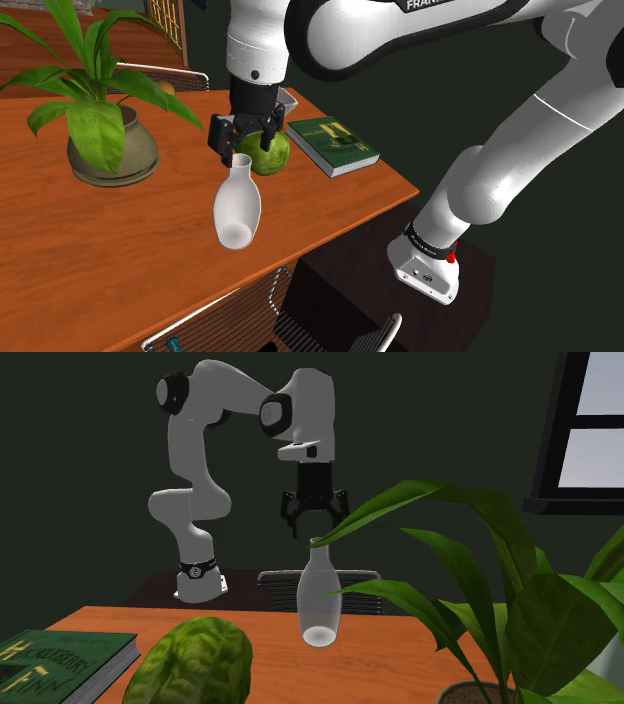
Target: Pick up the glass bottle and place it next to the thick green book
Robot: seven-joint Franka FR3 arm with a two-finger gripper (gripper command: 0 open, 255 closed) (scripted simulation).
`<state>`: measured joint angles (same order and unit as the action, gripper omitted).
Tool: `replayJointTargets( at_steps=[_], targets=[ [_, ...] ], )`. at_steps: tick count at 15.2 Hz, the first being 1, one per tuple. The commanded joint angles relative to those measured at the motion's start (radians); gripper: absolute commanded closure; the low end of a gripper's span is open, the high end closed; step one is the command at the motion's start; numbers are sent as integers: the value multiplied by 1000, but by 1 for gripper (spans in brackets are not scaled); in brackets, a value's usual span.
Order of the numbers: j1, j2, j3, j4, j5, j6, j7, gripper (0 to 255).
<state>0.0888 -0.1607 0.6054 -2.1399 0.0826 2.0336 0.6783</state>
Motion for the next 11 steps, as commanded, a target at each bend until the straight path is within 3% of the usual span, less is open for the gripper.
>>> replayJointTargets(
  at_steps=[1, 7, 11],
  targets=[
    [2, 33, 15, 8, -19, 22, 28, 0],
    [2, 70, 24, -42, -41, 102, 45, 0],
    [2, 74, 25, -46, -44, 110, 47, 0]
  ],
)
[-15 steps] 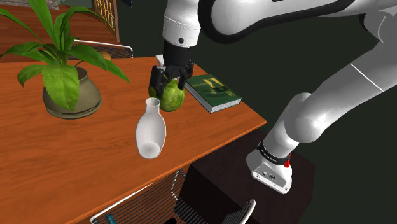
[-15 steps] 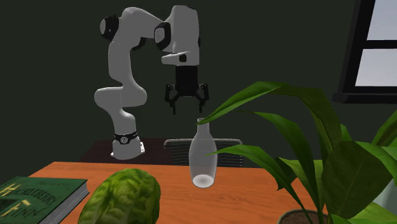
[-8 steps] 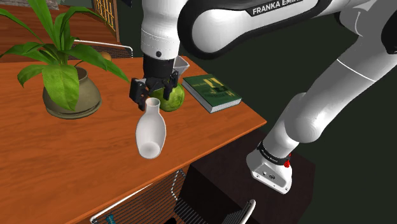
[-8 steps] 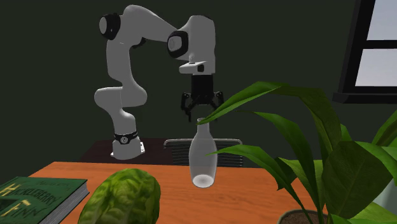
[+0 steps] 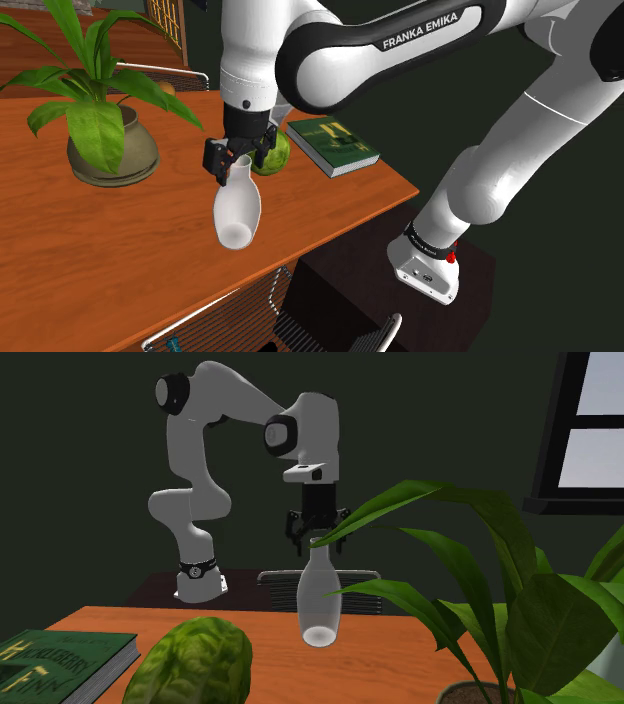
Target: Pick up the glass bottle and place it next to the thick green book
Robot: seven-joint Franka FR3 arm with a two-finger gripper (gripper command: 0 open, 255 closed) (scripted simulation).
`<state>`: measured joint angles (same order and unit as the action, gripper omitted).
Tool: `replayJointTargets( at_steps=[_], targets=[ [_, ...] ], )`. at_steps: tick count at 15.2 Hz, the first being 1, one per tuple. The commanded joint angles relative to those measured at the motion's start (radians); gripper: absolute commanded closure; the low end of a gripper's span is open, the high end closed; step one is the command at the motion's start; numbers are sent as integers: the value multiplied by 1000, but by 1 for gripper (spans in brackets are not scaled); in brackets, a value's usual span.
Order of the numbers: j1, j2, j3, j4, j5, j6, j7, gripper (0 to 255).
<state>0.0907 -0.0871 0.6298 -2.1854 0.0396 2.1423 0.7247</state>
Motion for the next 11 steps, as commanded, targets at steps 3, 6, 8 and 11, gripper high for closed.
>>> replayJointTargets(
  at_steps=[3, 6, 8, 11],
  targets=[
    [0, 1, 0, -1, -1, 1, 1, 0],
    [0, 1, 0, -1, 0, 1, 1, 255],
    [0, 1, 0, 0, 0, 1, 0, 255],
    [0, 1, 0, 0, -1, 1, 1, 255]
  ],
)
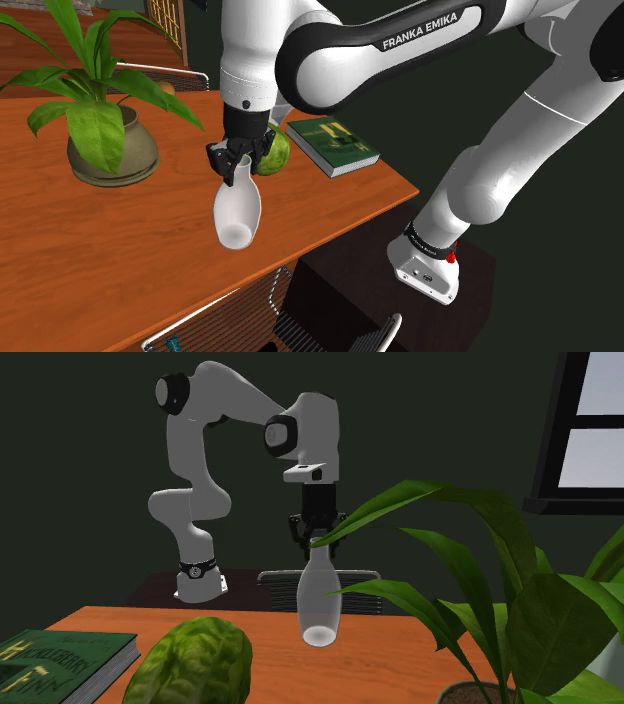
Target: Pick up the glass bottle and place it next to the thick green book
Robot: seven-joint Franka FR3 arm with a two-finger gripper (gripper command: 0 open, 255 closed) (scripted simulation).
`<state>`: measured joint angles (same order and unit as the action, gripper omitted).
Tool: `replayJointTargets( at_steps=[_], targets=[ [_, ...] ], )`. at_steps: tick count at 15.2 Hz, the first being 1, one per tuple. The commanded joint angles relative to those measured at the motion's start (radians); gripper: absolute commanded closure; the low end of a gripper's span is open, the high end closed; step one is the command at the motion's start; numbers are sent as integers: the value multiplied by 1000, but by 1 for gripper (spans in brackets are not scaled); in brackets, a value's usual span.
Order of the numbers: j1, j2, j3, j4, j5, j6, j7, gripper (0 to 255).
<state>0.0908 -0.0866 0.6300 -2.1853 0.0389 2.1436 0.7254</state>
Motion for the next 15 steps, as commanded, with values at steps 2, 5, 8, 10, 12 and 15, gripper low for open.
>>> replayJointTargets(
  at_steps=[2, 5, 8, 10, 12, 15],
  targets=[
    [0, 0, 0, 0, 0, 0, 0, 255],
    [0, -12, -3, 16, 8, -27, -6, 255],
    [0, -29, -7, 42, 18, -67, -15, 255],
    [0, -39, -10, 61, 24, -94, -19, 255],
    [-1, -48, -13, 80, 28, -121, -23, 255],
    [-1, -60, -17, 111, 34, -161, -28, 255]
  ],
)
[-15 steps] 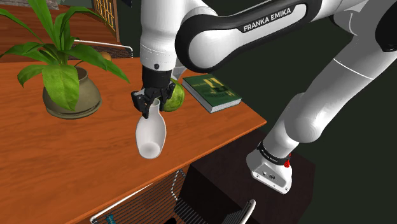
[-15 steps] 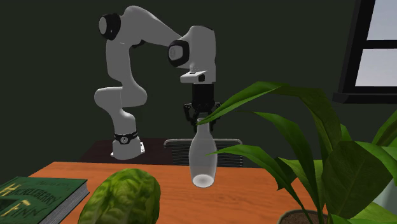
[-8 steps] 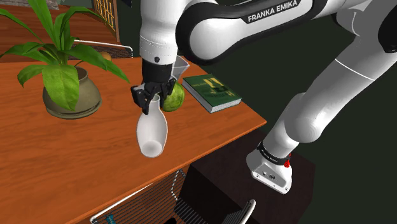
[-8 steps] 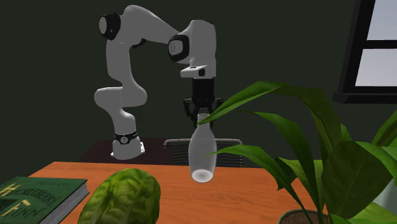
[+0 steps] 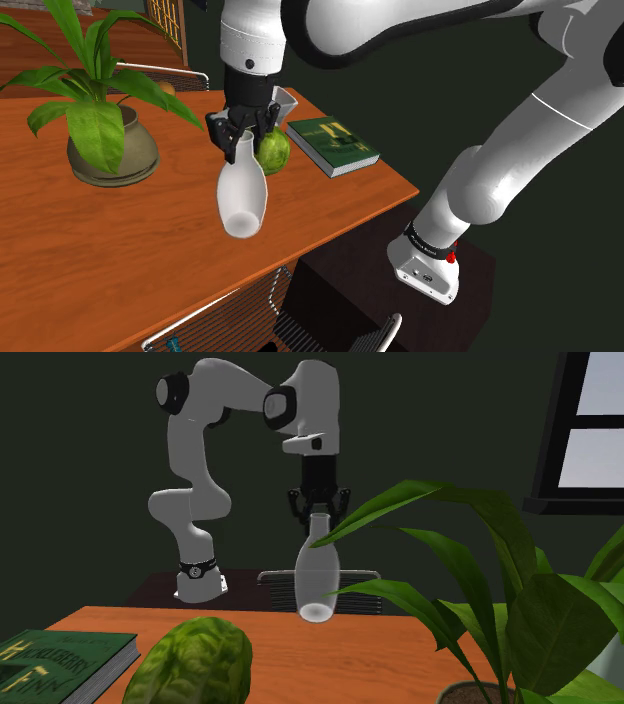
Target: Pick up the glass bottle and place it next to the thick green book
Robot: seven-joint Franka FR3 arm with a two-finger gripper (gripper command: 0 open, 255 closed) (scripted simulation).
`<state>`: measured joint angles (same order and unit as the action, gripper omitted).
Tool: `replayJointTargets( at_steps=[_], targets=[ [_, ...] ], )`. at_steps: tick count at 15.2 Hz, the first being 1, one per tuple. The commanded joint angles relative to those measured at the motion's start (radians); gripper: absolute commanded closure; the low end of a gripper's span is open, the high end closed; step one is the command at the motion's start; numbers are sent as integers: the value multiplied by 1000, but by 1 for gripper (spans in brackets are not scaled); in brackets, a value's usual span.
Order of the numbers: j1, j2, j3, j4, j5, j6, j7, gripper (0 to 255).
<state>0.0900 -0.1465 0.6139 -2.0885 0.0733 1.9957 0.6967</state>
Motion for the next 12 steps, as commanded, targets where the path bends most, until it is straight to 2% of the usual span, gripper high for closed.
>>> replayJointTargets(
  at_steps=[1, 12],
  targets=[
    [-1, -3, -2, 25, 1, -27, -1, 255],
    [-5, -22, -13, 156, 7, -175, -9, 255]
  ],
)
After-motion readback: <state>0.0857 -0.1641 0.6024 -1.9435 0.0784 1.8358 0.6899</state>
